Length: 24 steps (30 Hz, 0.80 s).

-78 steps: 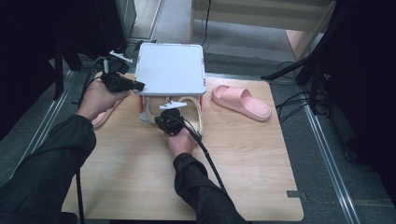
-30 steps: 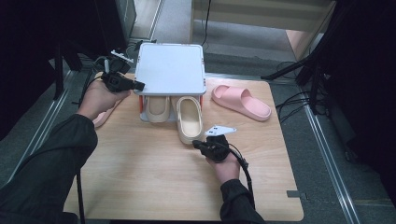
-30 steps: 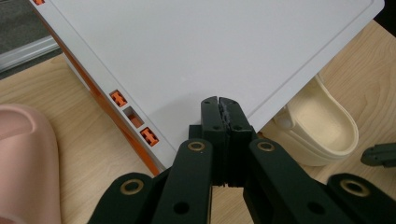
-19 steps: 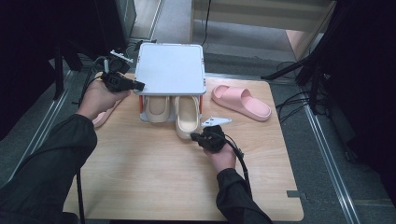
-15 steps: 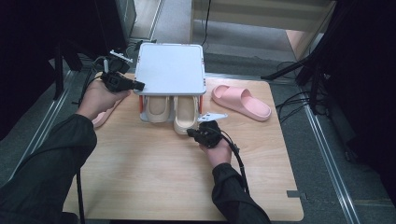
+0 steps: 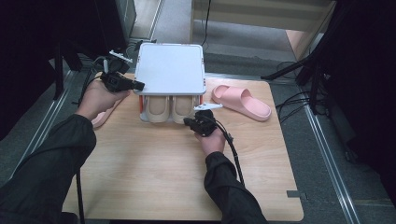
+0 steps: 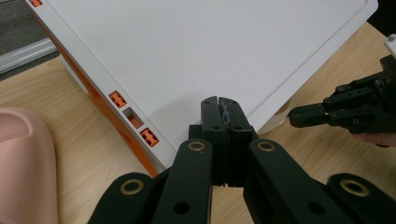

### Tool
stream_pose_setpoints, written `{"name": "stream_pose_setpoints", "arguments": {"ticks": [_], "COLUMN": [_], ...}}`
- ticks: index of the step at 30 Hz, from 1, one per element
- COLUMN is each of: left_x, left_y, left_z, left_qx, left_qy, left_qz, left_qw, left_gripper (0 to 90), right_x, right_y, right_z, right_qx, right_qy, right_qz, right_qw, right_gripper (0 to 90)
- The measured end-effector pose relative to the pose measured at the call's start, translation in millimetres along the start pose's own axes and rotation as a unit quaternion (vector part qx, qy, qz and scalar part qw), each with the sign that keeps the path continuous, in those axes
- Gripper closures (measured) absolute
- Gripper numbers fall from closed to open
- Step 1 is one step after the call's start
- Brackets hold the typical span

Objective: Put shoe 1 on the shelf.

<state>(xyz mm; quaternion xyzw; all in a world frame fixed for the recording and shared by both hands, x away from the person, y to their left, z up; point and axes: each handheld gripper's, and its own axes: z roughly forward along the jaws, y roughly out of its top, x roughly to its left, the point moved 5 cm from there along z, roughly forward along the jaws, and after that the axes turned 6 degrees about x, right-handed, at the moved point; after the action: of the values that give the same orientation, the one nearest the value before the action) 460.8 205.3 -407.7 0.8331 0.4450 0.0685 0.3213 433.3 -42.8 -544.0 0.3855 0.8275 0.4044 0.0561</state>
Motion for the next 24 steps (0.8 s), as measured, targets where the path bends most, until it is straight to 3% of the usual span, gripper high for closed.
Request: {"name": "stream_pose_setpoints", "arguments": {"ticks": [6,9,12,15,18,20,24], "left_x": [1.5,1.2,-0.9,-1.5,0.1,1.1,2.7], "left_y": [-1.6,-1.7,-1.0,0.6,1.8,1.9,0.2], "left_z": [0.0,0.3,0.4,0.0,-2.0,-6.4,-14.8], "left_qx": [-0.01,-0.014,-0.013,-0.013,-0.01,-0.013,-0.019], "left_qy": [-0.007,-0.005,0.001,-0.003,-0.011,-0.017,-0.016], "left_qz": [-0.004,-0.003,-0.002,-0.015,-0.034,-0.044,-0.044], "left_qw": [0.9999,0.9999,0.9999,0.9998,0.9993,0.9988,0.9987], "left_gripper": [89.7,89.6,88.9,80.3,68.0,63.0,56.8], "right_x": [-0.2,3.5,8.8,14.5,19.0,20.6,22.6], "right_y": [0.2,-3.9,-9.0,-13.6,-16.6,-18.8,-24.0], "right_z": [-1.3,-9.6,-19.4,-29.2,-40.3,-47.0,-62.1], "right_qx": [0.01,0.015,0.01,0.008,0.009,0.028,0.033], "right_qy": [0.004,0.015,0.018,0.026,0.039,0.043,0.056], "right_qz": [0.004,0.012,0.002,-0.01,-0.015,-0.025,-0.034], "right_qw": [0.9999,0.9997,0.9998,0.9996,0.9991,0.9984,0.9973], "right_gripper": [90.0,90.0,90.0,88.5,79.9,75.6,70.6]}}
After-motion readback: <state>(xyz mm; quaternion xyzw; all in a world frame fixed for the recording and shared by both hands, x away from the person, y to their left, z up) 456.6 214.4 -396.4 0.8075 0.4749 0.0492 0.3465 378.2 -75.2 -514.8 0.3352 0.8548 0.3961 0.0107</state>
